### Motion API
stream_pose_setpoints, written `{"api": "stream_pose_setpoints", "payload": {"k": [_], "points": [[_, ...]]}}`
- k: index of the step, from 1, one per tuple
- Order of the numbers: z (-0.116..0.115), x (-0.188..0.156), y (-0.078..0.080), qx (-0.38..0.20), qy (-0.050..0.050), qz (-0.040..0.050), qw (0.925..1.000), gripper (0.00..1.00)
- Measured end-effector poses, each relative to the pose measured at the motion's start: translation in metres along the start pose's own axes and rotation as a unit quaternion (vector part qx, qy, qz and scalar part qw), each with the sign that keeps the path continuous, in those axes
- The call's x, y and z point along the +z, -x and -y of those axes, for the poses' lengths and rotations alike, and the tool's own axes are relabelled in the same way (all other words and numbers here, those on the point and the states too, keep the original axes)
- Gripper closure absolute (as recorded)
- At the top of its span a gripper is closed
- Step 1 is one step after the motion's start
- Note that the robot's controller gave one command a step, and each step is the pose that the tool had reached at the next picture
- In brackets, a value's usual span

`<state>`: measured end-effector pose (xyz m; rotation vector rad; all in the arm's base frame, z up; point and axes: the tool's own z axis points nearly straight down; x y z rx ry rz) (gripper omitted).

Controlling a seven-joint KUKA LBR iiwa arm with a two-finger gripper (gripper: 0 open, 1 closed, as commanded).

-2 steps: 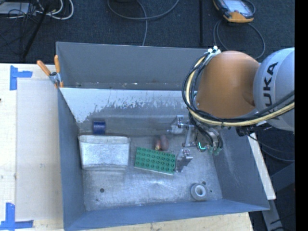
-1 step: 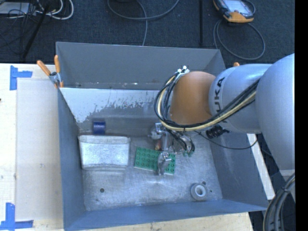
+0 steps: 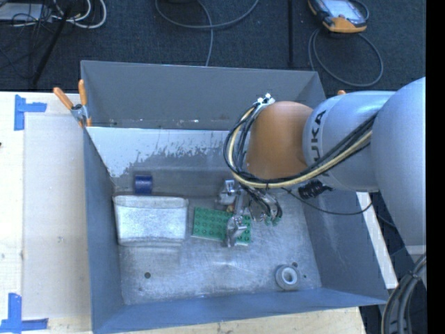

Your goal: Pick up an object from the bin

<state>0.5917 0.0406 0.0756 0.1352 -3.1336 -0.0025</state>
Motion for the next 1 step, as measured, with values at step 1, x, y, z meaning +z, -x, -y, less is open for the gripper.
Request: {"api": "stream_pose_setpoints", "payload": {"k": [1], "points": [[0.0964, -0.1624, 0.0191, -0.047, -0.003, 0.0073, 0.9989, 1.00]]}}
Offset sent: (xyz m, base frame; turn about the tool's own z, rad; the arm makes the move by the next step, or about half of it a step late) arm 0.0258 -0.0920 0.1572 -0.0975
